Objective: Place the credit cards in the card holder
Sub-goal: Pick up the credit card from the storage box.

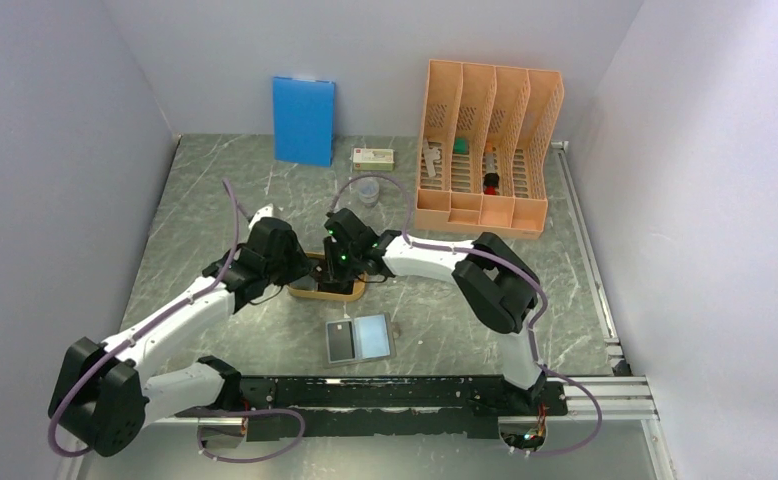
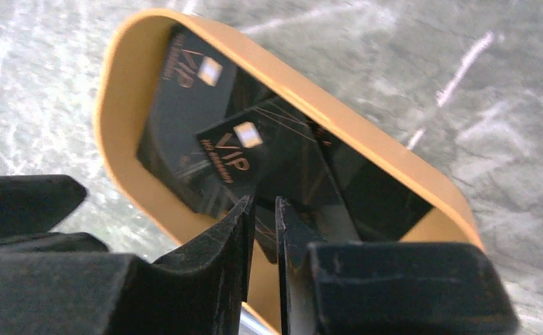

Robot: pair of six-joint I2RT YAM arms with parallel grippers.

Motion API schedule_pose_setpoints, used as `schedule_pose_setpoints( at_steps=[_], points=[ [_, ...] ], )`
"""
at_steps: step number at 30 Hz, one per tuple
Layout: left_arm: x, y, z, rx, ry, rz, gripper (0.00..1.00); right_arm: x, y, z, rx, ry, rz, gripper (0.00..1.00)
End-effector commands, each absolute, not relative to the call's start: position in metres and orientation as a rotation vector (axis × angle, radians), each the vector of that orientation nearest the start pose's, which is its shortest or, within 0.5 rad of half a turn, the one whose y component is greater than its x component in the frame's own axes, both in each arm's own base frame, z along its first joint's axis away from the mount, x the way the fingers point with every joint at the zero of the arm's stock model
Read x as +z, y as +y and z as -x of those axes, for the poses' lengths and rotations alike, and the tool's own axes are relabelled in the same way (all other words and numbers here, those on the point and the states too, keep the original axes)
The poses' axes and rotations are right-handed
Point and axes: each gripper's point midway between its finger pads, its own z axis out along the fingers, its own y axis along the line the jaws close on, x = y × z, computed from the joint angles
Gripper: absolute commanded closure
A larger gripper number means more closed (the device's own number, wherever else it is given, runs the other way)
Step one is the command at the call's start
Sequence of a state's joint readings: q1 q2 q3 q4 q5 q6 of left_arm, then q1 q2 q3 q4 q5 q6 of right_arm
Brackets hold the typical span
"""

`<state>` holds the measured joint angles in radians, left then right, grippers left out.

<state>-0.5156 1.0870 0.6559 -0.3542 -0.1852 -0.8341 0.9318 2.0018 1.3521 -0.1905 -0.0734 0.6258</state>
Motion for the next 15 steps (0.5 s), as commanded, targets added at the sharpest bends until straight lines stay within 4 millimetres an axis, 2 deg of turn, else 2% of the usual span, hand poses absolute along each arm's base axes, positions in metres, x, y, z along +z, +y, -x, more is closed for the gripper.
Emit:
schedule_pose_setpoints(
  at_steps=[1, 8, 15],
  points=[
    [0.110, -0.164, -0.282, -0.542, 2.315, 0.448, 0.57, 0.034, 0.416, -0.271, 0.791, 2.562, 0.378, 0.79],
    [0.092, -0.173, -0.288, -0.536, 2.365, 0.420, 0.59, 0.030, 0.416, -0.272, 0.822, 2.570, 0.367, 0.82],
    [0.080, -0.164, -0.291, -0.445, 2.394, 0.443, 0.59, 0.034, 0.427, -0.267, 0.926, 2.563, 0.366, 0.83]
  ],
)
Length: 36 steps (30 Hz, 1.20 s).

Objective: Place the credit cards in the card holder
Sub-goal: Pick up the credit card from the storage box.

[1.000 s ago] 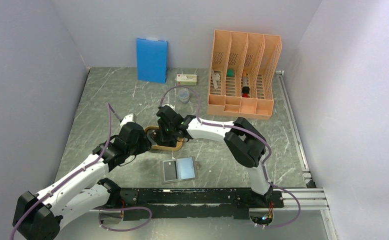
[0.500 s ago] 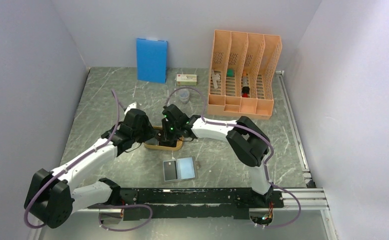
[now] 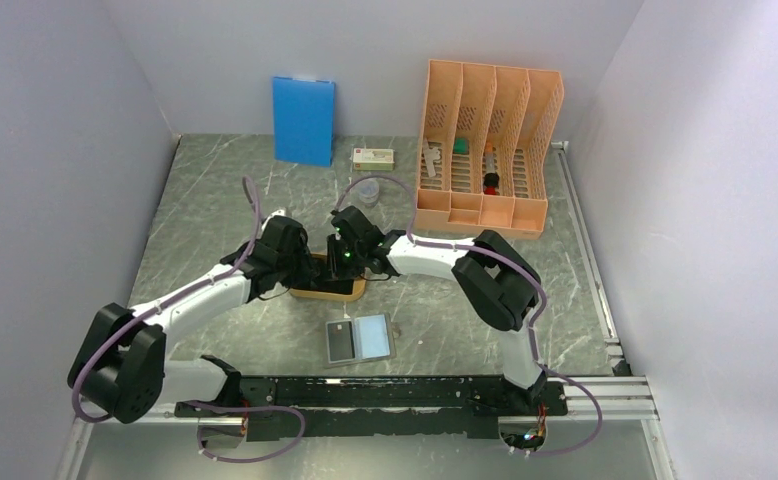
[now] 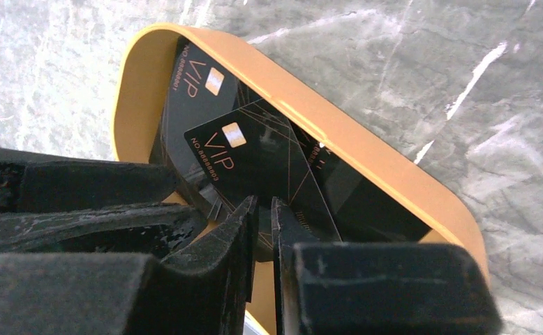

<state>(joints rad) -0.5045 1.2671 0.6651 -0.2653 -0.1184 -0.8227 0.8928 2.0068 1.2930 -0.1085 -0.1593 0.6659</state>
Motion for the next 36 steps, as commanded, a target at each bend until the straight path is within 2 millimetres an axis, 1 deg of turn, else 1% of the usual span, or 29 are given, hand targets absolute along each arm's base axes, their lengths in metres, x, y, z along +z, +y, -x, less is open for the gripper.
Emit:
schedule_pose_setpoints(
  at_steps=[1, 5, 7, 13, 15, 18, 23, 29, 36],
  points=[
    [0.078, -0.163, -0.292, -0.433, 2.398, 0.446, 0.59, 0.034, 0.428, -0.266, 0.935, 2.562, 0.364, 0.83],
    [0.067, -0.158, -0.292, -0.383, 2.429, 0.470, 0.59, 0.032, 0.428, -0.265, 0.945, 2.568, 0.362, 0.84],
    [0.065, -0.153, -0.292, -0.350, 2.426, 0.497, 0.59, 0.030, 0.427, -0.264, 0.943, 2.572, 0.360, 0.84],
    [0.075, -0.141, -0.296, -0.318, 2.361, 0.552, 0.57, 0.026, 0.423, -0.261, 0.940, 2.582, 0.352, 0.85],
    [0.073, -0.140, -0.299, -0.318, 2.365, 0.554, 0.57, 0.025, 0.423, -0.261, 0.943, 2.582, 0.351, 0.85],
    [0.062, -0.141, -0.300, -0.324, 2.407, 0.566, 0.58, 0.025, 0.424, -0.262, 0.951, 2.579, 0.351, 0.85],
    [0.049, -0.149, -0.301, -0.406, 2.441, 0.586, 0.59, 0.025, 0.426, -0.261, 0.972, 2.579, 0.354, 0.85],
    [0.043, -0.156, -0.301, -0.467, 2.463, 0.584, 0.63, 0.023, 0.426, -0.261, 0.983, 2.584, 0.352, 0.85],
    [0.038, -0.161, -0.298, -0.510, 2.484, 0.571, 0.77, 0.022, 0.425, -0.260, 0.987, 2.590, 0.350, 0.86]
  ],
)
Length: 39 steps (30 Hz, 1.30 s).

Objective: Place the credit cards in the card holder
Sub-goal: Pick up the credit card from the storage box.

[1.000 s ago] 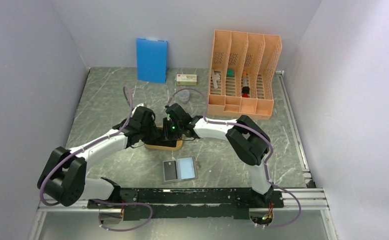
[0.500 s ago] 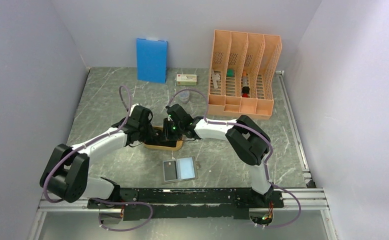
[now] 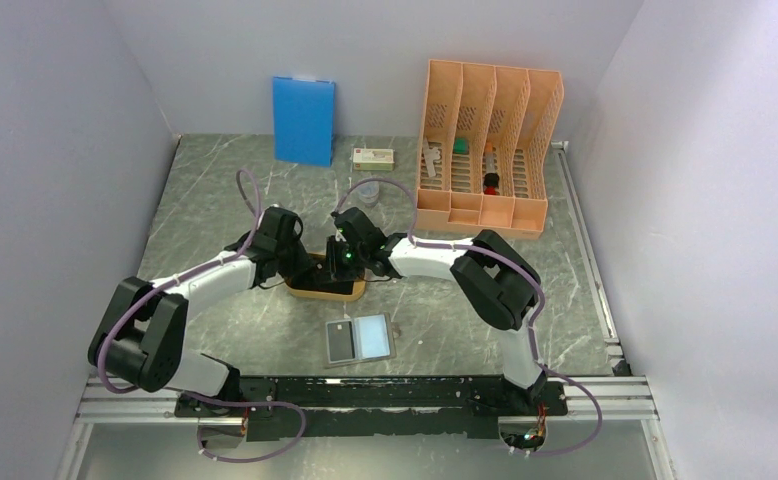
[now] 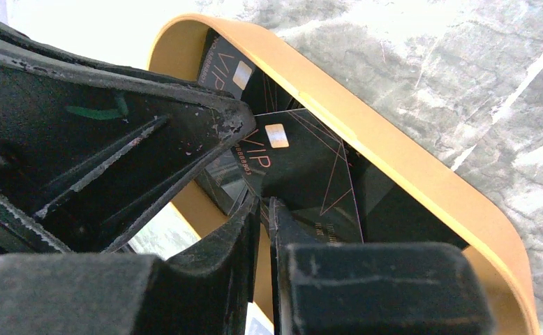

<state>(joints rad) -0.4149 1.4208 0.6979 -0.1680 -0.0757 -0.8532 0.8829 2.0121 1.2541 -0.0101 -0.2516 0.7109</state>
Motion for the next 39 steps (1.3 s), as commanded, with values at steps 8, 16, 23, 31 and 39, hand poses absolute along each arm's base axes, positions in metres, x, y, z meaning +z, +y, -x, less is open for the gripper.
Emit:
schedule_pose_setpoints(
  at_steps=[8, 16, 23, 31, 39],
  points=[
    [0.039, -0.163, -0.297, -0.532, 2.479, 0.555, 0.87, 0.028, 0.426, -0.263, 1.010, 2.563, 0.348, 0.86],
    [0.047, -0.163, -0.295, -0.565, 2.445, 0.538, 0.95, 0.036, 0.423, -0.264, 1.022, 2.543, 0.337, 0.86],
    [0.064, -0.159, -0.293, -0.572, 2.410, 0.536, 0.95, 0.060, 0.416, -0.266, 1.030, 2.510, 0.329, 0.76],
    [0.087, -0.157, -0.289, -0.602, 2.365, 0.531, 0.95, 0.100, 0.391, -0.266, 1.049, 2.436, 0.319, 0.59],
    [0.123, -0.166, -0.280, -0.733, 2.297, 0.480, 0.95, 0.133, 0.366, -0.243, 1.287, 2.331, 0.408, 0.40]
  ],
)
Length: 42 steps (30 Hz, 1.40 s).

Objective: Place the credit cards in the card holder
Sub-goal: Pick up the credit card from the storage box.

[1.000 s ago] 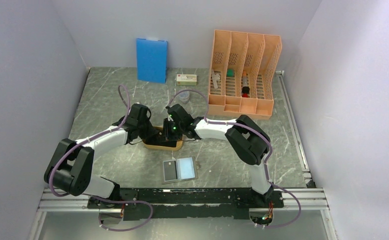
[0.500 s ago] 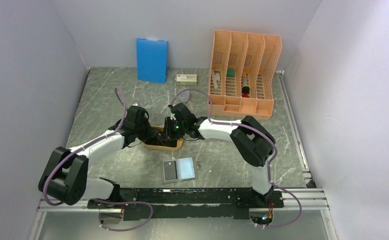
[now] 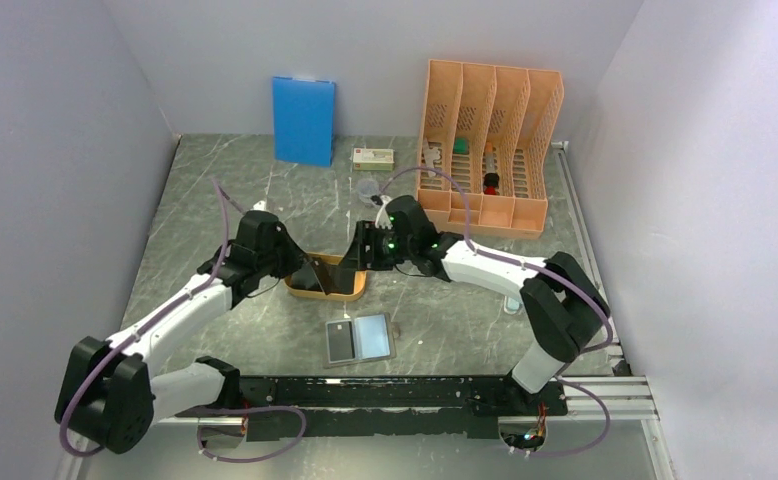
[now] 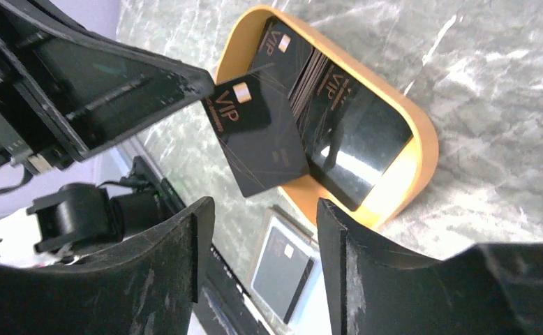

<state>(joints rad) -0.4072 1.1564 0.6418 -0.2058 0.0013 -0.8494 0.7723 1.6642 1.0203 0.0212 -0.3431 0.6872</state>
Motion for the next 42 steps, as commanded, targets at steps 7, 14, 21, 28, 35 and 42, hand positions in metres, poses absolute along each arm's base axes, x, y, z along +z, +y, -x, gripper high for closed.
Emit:
schedule_pose_setpoints(
  at_steps=[7, 14, 21, 28, 35, 42],
  points=[
    [0.150, -0.169, -0.269, -0.837, 2.223, 0.479, 0.95, 0.146, 0.370, -0.227, 1.473, 2.254, 0.411, 0.37],
    [0.181, -0.180, -0.252, -1.001, 2.161, 0.437, 0.95, 0.177, 0.377, -0.213, 1.693, 2.123, 0.421, 0.37],
    [0.202, -0.192, -0.237, -1.150, 2.134, 0.407, 0.95, 0.185, 0.367, -0.208, 1.686, 2.107, 0.429, 0.37],
    [0.216, -0.194, -0.228, -1.200, 2.123, 0.414, 0.95, 0.189, 0.348, -0.214, 1.605, 2.113, 0.381, 0.36],
    [0.232, -0.198, -0.223, -1.256, 2.107, 0.404, 0.95, 0.202, 0.336, -0.208, 1.604, 2.090, 0.397, 0.36],
    [0.242, -0.209, -0.214, -1.389, 2.094, 0.400, 0.95, 0.200, 0.338, -0.206, 1.621, 2.115, 0.421, 0.36]
  ],
)
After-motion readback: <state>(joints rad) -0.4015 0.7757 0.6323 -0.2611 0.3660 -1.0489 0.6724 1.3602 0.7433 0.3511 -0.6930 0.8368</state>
